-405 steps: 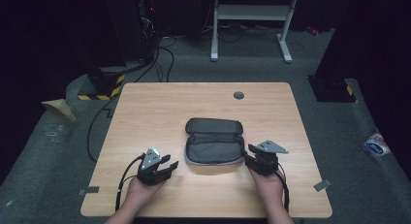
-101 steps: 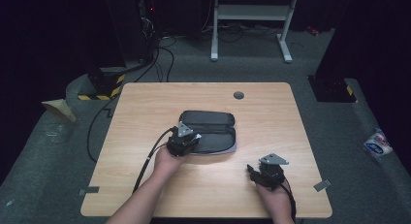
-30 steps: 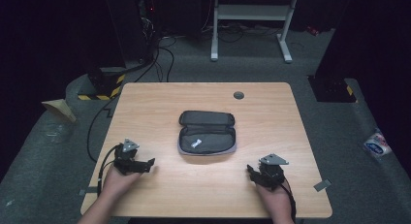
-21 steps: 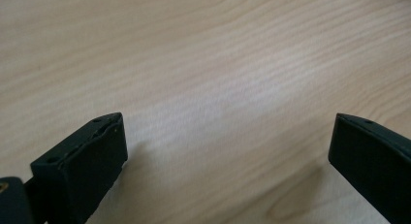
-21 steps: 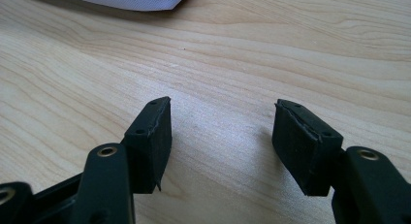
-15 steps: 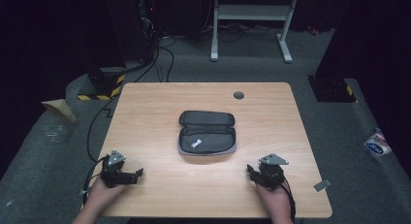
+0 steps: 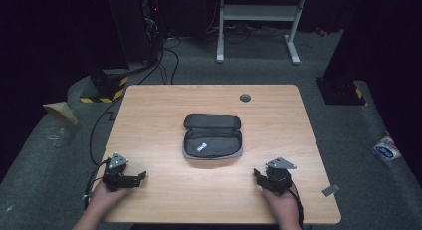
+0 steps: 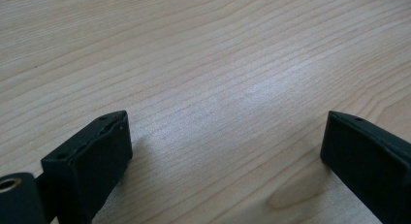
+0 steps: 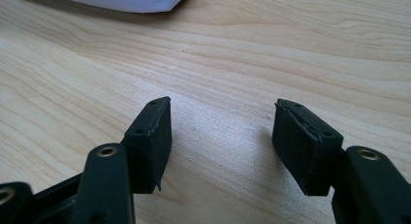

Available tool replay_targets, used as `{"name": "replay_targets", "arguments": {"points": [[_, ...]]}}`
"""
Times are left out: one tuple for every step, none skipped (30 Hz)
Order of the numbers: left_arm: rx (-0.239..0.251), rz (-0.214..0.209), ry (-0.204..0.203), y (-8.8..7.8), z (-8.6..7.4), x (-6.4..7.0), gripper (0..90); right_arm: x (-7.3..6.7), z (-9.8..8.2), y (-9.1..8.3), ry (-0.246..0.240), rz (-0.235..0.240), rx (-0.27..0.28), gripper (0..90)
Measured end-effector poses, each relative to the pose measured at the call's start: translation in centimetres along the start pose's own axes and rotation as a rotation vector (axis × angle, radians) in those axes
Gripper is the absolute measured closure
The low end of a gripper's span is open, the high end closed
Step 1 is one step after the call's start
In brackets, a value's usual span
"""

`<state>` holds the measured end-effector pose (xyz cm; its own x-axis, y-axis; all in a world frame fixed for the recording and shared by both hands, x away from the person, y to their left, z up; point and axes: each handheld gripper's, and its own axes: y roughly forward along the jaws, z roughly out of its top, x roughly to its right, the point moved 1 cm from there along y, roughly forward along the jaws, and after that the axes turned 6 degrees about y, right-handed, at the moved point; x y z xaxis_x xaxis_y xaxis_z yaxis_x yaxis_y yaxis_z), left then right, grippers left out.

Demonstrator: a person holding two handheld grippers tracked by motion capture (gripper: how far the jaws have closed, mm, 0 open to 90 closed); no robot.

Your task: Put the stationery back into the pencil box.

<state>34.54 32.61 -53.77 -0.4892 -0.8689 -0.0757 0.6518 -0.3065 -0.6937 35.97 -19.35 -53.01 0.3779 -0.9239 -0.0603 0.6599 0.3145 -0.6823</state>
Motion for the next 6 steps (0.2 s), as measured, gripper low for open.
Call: {"name": "replay_targets", "arguments": {"points": [[0.000, 0.000, 0.000, 0.00, 0.00, 0.00, 4.5, -0.01, 0.00, 0.00, 0.002, 0.000, 0.000, 39.3], [0.000, 0.000, 0.000, 0.00, 0.00, 0.00, 4.5, -0.01, 0.00, 0.00, 0.002, 0.000, 0.000, 39.3], [0.000, 0.000, 0.000, 0.00, 0.00, 0.00, 4.5, -0.01, 0.00, 0.00, 0.002, 0.000, 0.000, 39.3], [0.000, 0.000, 0.000, 0.00, 0.00, 0.00, 4.5, -0.01, 0.00, 0.00, 0.002, 0.000, 0.000, 39.3], [0.000, 0.000, 0.000, 0.00, 0.00, 0.00, 4.5, -0.01, 0.00, 0.00, 0.002, 0.000, 0.000, 39.3], [0.000, 0.000, 0.000, 0.00, 0.00, 0.00, 4.5, -0.01, 0.00, 0.00, 0.002, 0.000, 0.000, 39.3]]}}
